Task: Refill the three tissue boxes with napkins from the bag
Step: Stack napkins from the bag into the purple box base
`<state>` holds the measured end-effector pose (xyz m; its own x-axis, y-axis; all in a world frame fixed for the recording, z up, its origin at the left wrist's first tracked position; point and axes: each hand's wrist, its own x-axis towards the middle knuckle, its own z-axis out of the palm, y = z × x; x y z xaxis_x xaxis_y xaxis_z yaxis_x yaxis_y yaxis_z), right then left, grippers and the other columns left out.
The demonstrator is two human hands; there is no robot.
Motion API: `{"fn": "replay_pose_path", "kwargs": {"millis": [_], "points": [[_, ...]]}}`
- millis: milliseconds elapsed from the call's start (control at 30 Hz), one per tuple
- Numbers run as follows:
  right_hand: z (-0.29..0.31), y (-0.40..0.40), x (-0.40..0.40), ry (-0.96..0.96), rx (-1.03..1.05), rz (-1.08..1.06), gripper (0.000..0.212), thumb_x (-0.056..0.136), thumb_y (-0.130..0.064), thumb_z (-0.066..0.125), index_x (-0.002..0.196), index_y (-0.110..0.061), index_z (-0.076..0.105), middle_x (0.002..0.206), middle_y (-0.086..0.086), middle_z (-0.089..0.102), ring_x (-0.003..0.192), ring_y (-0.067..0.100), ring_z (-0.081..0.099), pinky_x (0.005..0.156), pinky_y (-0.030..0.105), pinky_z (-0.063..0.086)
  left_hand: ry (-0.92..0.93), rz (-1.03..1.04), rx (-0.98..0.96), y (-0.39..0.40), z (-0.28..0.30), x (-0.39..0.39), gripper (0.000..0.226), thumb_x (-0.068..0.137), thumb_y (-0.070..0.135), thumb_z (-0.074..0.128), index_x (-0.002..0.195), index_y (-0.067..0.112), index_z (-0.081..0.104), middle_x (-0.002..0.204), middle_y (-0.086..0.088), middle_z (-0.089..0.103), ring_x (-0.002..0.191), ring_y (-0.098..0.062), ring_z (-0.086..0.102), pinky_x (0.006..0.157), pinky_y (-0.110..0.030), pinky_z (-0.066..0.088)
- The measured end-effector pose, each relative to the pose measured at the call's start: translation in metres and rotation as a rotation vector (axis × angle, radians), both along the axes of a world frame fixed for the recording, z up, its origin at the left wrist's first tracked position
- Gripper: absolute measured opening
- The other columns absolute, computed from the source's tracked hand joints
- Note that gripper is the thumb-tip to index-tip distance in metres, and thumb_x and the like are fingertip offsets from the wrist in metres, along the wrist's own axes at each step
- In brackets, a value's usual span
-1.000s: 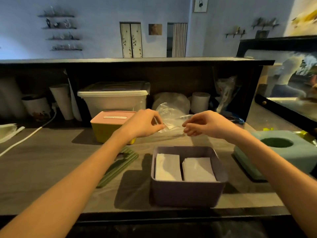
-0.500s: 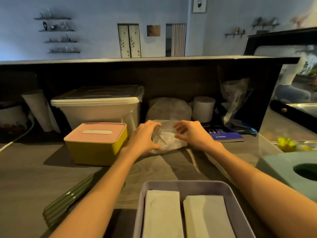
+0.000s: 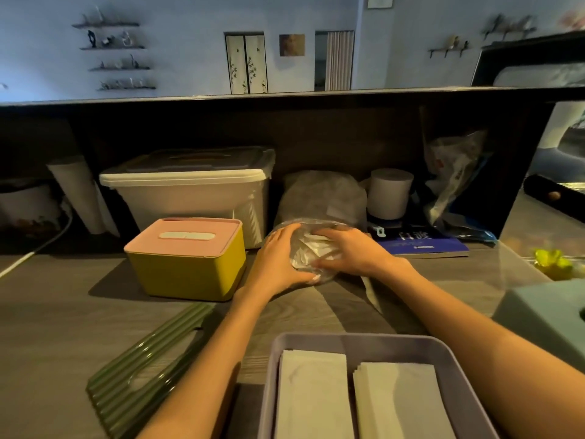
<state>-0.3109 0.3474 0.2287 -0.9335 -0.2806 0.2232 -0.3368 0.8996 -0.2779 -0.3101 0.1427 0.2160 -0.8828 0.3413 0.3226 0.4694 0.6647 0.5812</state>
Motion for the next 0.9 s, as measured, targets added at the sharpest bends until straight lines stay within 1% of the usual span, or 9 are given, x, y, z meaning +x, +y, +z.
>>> {"fn": "replay_pose_path", "kwargs": {"millis": [133, 200, 300, 367, 567, 633, 700, 800, 900], "points": [[0.0, 0.001, 0.011, 0.071, -0.183, 0.057, 0.042, 0.092, -0.039, 0.074, 0.13, -0.025, 0.068, 0.123, -0.001, 0.069, 0.112, 0.016, 0.063, 0.094, 0.029, 0.049, -0.063, -0.008, 0.024, -0.008, 0.002, 0.008, 0.108, 0.064, 0.046, 0.093, 0.152, 0.023, 0.034, 0.156, 0.002, 0.04, 0.138, -0.018, 0.043, 0.11, -0.036, 0.043], [-0.003, 0.003, 0.018, 0.12, -0.231, 0.08, 0.028, 0.095, -0.031, 0.072, 0.122, -0.023, 0.073, 0.11, -0.002, 0.073, 0.102, 0.013, 0.066, 0.089, 0.029, 0.051, -0.048, -0.006, 0.029, -0.009, 0.003, 0.012, 0.101, 0.066, 0.044, 0.092, 0.149, 0.022, 0.038, 0.153, 0.002, 0.043, 0.136, -0.017, 0.045, 0.107, -0.032, 0.044], [-0.013, 0.001, 0.029, 0.207, -0.224, 0.078, 0.026, 0.097, -0.017, 0.066, 0.122, -0.022, 0.074, 0.108, 0.0, 0.07, 0.101, 0.016, 0.064, 0.09, 0.031, 0.05, -0.03, 0.003, 0.038, -0.007, 0.0, 0.02, 0.092, 0.069, 0.042, 0.091, 0.145, 0.022, 0.043, 0.149, 0.003, 0.047, 0.132, -0.016, 0.047, 0.104, -0.031, 0.045], [-0.019, -0.001, 0.034, 0.279, -0.328, 0.051, 0.024, 0.098, -0.014, 0.065, 0.118, -0.021, 0.075, 0.107, 0.0, 0.071, 0.101, 0.016, 0.064, 0.09, 0.03, 0.05, -0.023, 0.004, 0.047, -0.006, -0.002, 0.022, 0.089, 0.071, 0.041, 0.09, 0.145, 0.023, 0.043, 0.148, 0.002, 0.048, 0.133, -0.017, 0.048, 0.104, -0.033, 0.045], [-0.001, -0.002, 0.054, 0.484, -0.623, -0.042, 0.027, 0.099, -0.011, 0.065, 0.123, -0.02, 0.072, 0.116, -0.013, 0.066, 0.11, 0.005, 0.062, 0.093, 0.012, 0.046, -0.015, 0.014, 0.166, -0.008, 0.001, 0.025, 0.088, 0.073, 0.04, 0.089, 0.146, 0.024, 0.042, 0.149, 0.004, 0.047, 0.133, -0.013, 0.045, 0.102, -0.023, 0.039], [0.009, -0.003, 0.062, 0.458, -0.704, -0.116, 0.028, 0.101, -0.019, 0.064, 0.128, -0.022, 0.07, 0.116, -0.015, 0.066, 0.108, 0.007, 0.061, 0.088, 0.014, 0.047, -0.016, 0.003, 0.224, -0.007, 0.004, 0.029, 0.08, 0.074, 0.045, 0.087, 0.141, 0.027, 0.047, 0.145, 0.01, 0.05, 0.127, -0.005, 0.046, 0.094, -0.014, 0.038], [0.015, -0.004, 0.069, 0.432, -0.754, -0.175, 0.029, 0.101, -0.024, 0.063, 0.13, -0.025, 0.069, 0.115, -0.013, 0.068, 0.106, 0.011, 0.062, 0.085, 0.023, 0.052, -0.057, -0.028, 0.334, -0.004, 0.009, 0.036, 0.073, 0.073, 0.056, 0.082, 0.135, 0.03, 0.053, 0.139, 0.016, 0.054, 0.123, -0.001, 0.047, 0.088, -0.007, 0.037], [0.022, -0.004, 0.081, 0.308, -0.933, -0.154, 0.023, 0.102, -0.026, 0.062, 0.123, -0.029, 0.069, 0.104, -0.014, 0.074, 0.099, 0.009, 0.069, 0.079, 0.027, 0.06, -0.148, -0.053, 0.495, 0.002, 0.013, 0.041, 0.074, 0.068, 0.064, 0.076, 0.131, 0.031, 0.057, 0.132, 0.017, 0.06, 0.122, -0.003, 0.054, 0.096, -0.017, 0.045], [0.027, -0.006, 0.091, 0.017, -1.233, -0.057, 0.023, 0.101, -0.026, 0.062, 0.123, -0.027, 0.067, 0.106, -0.012, 0.076, 0.102, 0.005, 0.071, 0.076, 0.022, 0.06, -0.329, -0.097, 0.634, 0.005, 0.017, 0.046, 0.074, 0.066, 0.057, 0.081, 0.131, 0.034, 0.054, 0.124, 0.016, 0.063, 0.115, -0.003, 0.06, 0.088, -0.019, 0.05]]}}
